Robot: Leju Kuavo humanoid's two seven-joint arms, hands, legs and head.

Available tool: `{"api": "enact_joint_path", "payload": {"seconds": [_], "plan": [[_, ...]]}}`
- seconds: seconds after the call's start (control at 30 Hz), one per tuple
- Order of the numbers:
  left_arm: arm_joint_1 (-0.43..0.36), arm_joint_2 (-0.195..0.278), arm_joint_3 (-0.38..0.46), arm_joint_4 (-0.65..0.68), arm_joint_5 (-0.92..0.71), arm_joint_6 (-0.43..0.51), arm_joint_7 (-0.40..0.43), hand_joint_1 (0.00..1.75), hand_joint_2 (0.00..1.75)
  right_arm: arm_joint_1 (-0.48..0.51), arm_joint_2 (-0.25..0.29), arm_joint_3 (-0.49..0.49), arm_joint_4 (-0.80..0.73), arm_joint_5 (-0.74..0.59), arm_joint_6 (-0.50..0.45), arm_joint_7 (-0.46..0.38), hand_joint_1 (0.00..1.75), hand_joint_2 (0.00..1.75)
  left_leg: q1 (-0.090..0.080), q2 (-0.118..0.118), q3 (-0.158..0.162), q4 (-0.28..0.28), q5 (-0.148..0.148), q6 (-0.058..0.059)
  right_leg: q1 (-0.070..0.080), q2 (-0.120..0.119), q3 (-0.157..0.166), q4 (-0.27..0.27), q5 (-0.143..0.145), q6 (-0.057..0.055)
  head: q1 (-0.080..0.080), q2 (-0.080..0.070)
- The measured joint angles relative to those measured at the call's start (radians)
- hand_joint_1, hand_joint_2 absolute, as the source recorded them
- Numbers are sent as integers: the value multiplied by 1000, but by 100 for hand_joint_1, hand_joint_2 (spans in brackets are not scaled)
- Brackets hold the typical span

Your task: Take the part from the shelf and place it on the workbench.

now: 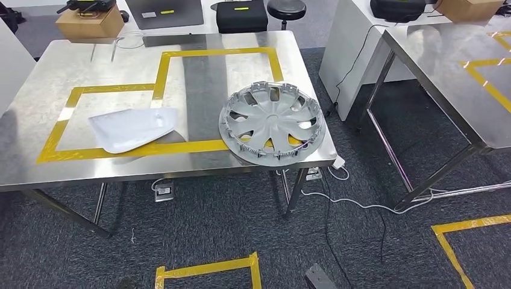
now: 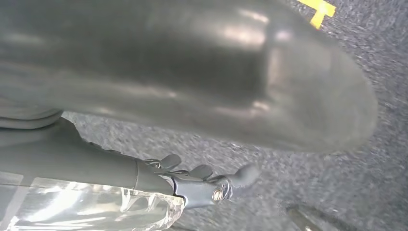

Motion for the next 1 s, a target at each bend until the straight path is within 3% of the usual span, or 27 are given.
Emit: {"api": "enact_joint_path", "payload": {"seconds": [0.03, 0.07, 0.1, 0.17, 0.2, 0.23, 0.3, 0.37, 0.4, 0.5, 0.53, 0.57, 0.6, 0.63, 0.67, 0.73, 0.77, 0.83, 0.9, 0.93, 1.0], "plan": [[0, -1, 1, 0, -2, -2, 1, 0, 0, 1, 0, -1, 0, 0, 0, 1, 0, 0, -3, 1, -15, 1, 11, 1, 0, 0, -13, 59, -23, 3, 0, 0], [0, -2, 2, 0, -4, -4, 2, 0, 0, 2, 0, -3, 0, 0, 0, 2, 0, 0, -5, 1, -28, 2, 22, 1, 0, 0, -9, 87, -26, 10, 0, 0], [0, -2, 3, 0, -6, -6, 2, 0, 0, 2, -1, -4, 0, 0, 0, 2, 0, 0, -8, 1, -42, 4, 32, 0, 0, 0, 14, 76, -10, 19, 0, 0], [0, -4, 4, 0, -9, -7, 3, 0, 0, 2, -1, -7, -1, 0, 0, 3, 0, 0, -11, 1, -67, 9, 51, -4, 3, 0, 112, -49, 27, 25, 0, 0], [0, -5, 4, 0, -9, -7, 3, 0, 0, 1, -1, -10, -2, 0, -1, 3, 0, 0, -13, 1, -78, 12, 60, -7, 7, -1, 169, -134, 31, 19, 0, 0], [-1, -6, 4, 0, -9, -7, 3, 0, 0, 1, -2, -12, -4, 1, -1, 3, 0, 0, -15, 1, -84, 13, 69, -12, 11, -1, 206, -196, 30, 10, -1, 0], [-1, -8, 5, 0, -10, -7, 3, 0, 0, 1, -2, -16, -7, 1, -1, 3, 0, 0, -14, 1, -91, 10, 89, -24, 18, -1, 227, -248, 25, -7, -2, 0], [0, -9, 5, 0, -13, -7, 3, 0, 0, 4, -1, -17, -8, 1, -2, 5, 0, 0, -10, -2, -101, 11, 92, -36, 12, -1, 209, -249, 45, -21, -1, 0], [2, -9, 6, 0, -15, -7, 4, 0, 0, 6, -1, -18, -8, 1, -3, 6, 0, 0, -8, -3, -111, 26, 66, -42, 9, -2, 197, -251, 58, -31, -2, 0], [3, -8, 7, -2, -19, -8, 6, 0, 0, 11, -1, -18, -12, 0, -4, 8, 0, 0, 2, -4, -143, 167, -92, -62, 5, -4, 160, -251, 95, -43, -4, 0], [3, -8, 7, -3, -19, -8, 6, 0, 0, 12, -1, -18, -13, 0, -4, 8, 0, 0, 6, -4, -147, 225, -122, -68, 5, -5, 148, -248, 106, -41, -4, 0], [2, -8, 8, -3, -19, -9, 6, 0, 0, 13, -1, -18, -14, 0, -5, 8, 0, 0, 10, -3, -143, 267, -126, -73, 5, -5, 133, -244, 116, -38, -4, 0], [2, -8, 8, -4, -20, -9, 6, 0, 0, 15, -1, -18, -14, 0, -5, 9, 0, 0, 14, -3, -126, 280, -107, -76, 4, -5, 118, -238, 125, -35, -4, 0], [2, -8, 8, -5, -21, -11, 7, 0, 0, 16, -1, -18, -14, 0, -6, 10, 0, 0, 17, -3, -92, 260, -79, -79, 2, -5, 100, -230, 133, -30, -4, 0], [1, -8, 8, -7, -23, -12, 8, 0, 0, 17, -1, -18, -14, 0, -7, 12, 0, 0, 20, -3, -45, 206, -59, -80, 0, -5, 85, -221, 139, -25, -4, 0], [-1, -9, 11, -14, -29, -16, 11, 0, 0, 19, -1, -19, -16, 0, -9, 17, 0, 0, 18, -6, 47, 79, -66, -75, 1, -4, 63, -209, 151, -12, -4, 0], [-2, -9, 12, -16, -31, -17, 12, 0, 0, 19, -1, -19, -16, 0, -10, 20, 0, 0, 14, -7, 68, 39, -79, -68, 2, -5, 59, -208, 159, -4, -3, 0], [-2, -10, 16, -18, -34, -19, 14, 0, 0, 19, -1, -18, -17, 0, -9, 36, 0, 0, 7, -9, 66, 21, -79, -48, 2, -5, 55, -212, 176, 13, -2, 0], [-2, -12, 21, -18, -39, -21, 16, 0, 0, 21, -2, -17, -10, -4, -1, 56, 0, 0, 7, -3, 49, 15, -57, -26, 0, -4, 41, -195, 162, 16, -1, 0], [-3, -13, 24, -18, -43, -23, 17, 0, 0, 22, -2, -17, -3, -8, 4, 62, 0, 0, 8, -1, 38, 11, -44, -16, 0, -4, 27, -165, 131, 11, -1, 0], [-4, -15, 29, -18, -49, -27, 21, 0, 0, 21, -1, -15, 16, -16, 15, 71, 0, 0, 6, 2, 9, 10, -18, -4, 0, -3, -11, -48, 38, -4, 0, 0]]}}
